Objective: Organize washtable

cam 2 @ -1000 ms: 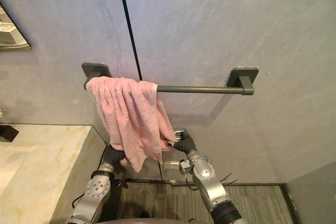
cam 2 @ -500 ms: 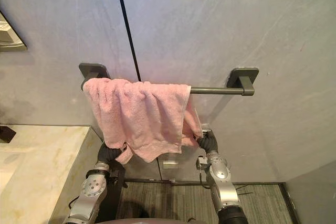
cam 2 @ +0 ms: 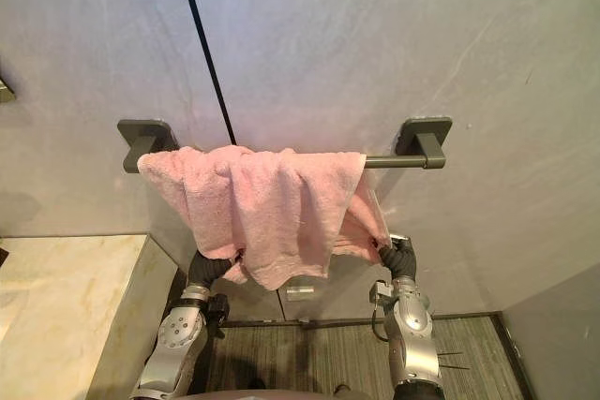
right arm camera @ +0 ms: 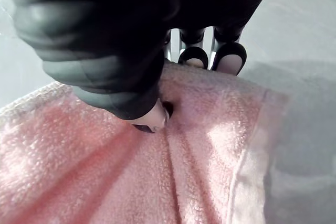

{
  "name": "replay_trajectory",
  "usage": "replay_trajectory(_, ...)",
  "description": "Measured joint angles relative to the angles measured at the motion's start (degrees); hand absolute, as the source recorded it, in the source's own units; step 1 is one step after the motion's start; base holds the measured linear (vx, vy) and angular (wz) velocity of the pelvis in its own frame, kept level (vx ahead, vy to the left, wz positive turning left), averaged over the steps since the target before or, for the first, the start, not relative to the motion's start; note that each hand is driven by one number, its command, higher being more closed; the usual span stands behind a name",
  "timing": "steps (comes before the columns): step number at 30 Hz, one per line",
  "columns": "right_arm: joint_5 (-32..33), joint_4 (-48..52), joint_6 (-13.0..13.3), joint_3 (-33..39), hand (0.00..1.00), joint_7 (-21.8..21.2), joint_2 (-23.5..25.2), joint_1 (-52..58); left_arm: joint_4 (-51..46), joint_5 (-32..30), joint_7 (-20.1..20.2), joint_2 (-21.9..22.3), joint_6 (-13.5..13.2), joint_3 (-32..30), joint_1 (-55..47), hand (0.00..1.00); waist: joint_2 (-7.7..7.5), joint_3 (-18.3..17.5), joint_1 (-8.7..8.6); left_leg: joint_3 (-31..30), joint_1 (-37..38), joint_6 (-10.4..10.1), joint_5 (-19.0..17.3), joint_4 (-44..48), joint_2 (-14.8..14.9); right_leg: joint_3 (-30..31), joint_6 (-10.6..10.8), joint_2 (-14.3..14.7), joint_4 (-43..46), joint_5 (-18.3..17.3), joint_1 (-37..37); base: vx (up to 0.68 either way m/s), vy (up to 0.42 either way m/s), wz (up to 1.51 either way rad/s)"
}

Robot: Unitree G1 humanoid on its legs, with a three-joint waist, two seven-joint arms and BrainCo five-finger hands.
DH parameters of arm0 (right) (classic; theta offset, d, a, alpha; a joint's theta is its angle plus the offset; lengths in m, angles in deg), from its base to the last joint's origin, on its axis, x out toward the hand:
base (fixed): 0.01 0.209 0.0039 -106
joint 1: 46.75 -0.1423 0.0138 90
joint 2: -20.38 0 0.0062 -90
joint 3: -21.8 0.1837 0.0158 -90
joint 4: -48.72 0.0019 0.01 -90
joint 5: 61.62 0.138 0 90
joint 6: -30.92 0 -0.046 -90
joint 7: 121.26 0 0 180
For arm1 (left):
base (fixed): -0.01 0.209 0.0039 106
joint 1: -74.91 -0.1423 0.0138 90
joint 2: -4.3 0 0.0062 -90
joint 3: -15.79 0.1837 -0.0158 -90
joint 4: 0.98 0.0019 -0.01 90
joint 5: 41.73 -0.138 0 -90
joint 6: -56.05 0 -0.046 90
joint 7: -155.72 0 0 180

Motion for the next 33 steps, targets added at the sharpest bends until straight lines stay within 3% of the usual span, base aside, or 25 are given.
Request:
replay_trajectory(6, -0.02, 1.29, 0.02, 0.29, 1.0, 1.06, 0.07, 0.44, -0.04, 1.26, 0.46, 1.13, 0.0, 0.05, -0.38, 1.0, 0.39, 0.16, -0.14, 0.81, 0.33, 0.05, -0.61, 0.01, 0.0, 0.85, 0.28, -0.06, 0.23, -0.32, 0.14, 0.01, 0.001, -0.06)
replay_trajectory(11, -0.41, -3.96, -0.04, 0.28, 1.0, 1.05, 0.5, 0.29, 3.68, 1.26, 0.45, 1.0, 0.27, 0.03, -0.8, 1.0, 1.01, 0.26, -0.02, 0.91, 0.55, -0.05, -0.67, 0.01, -0.03, 0.93, 0.25, 0.01, 0.77, -0.63, 0.15, 0.0, 0.0, 0.0)
replay_trajectory(17, -6.29, -9.78, -0.17, -0.59, 1.0, 0.69, 0.49, -0.58, 7.55, 1.27, 0.48, 0.99, 0.25, -1.65, -0.93, 1.0, 1.71, 0.16, 0.0, 0.88, 1.12, -0.13, -0.71, -0.01, 0.09, 0.96, 0.07, 0.04, 1.98, -1.18, 0.1, -0.03, -0.009, 0.0)
replay_trajectory(18, -7.1, -10.42, -0.2, -0.77, 0.0, 0.67, 0.49, -0.73, 7.96, 1.27, 0.49, 0.99, 0.23, -1.95, -1.02, 1.0, 1.79, 0.15, 0.01, 0.85, 1.37, -0.16, -0.73, -0.01, 0.08, 0.93, 0.12, 0.02, 1.99, -1.25, 0.09, -0.06, -0.009, 0.03)
replay_trajectory(19, -8.09, -11.07, -0.2, -0.82, 0.0, 0.67, 0.49, -0.78, 8.71, 1.27, 0.49, 0.99, 0.21, -2.12, -0.91, 0.0, 1.95, -0.06, 0.13, 0.75, 1.47, -0.25, -0.8, -0.03, 0.05, 0.85, 0.19, -0.03, 2.13, -1.47, 0.19, -0.06, -0.008, 0.04)
replay_trajectory(29, -11.31, -13.59, -1.32, -0.58, 0.0, 1.56, -1.5, -0.82, 9.8, 2.51, 0.26, 0.81, 0.26, -5.99, -1.3, 0.0, 1.28, -0.54, 0.02, -0.8, 0.72, -0.1, -0.63, -0.02, 0.04, -0.79, 0.18, -0.05, 1.9, -1.87, 0.26, 0.0, -0.012, 0.07)
replay_trajectory(33, -11.33, -14.34, -2.35, -0.38, 0.0, 3.21, -2.32, -0.61, 13.29, 3.61, -1.05, -1.22, 1.38, -6.84, -1.51, 0.0, 0.62, -0.7, 0.1, -0.81, 0.65, -0.1, -0.64, 0.0, -0.01, -0.89, 0.19, -0.06, 1.49, -1.86, 0.41, 0.01, -0.003, 0.01)
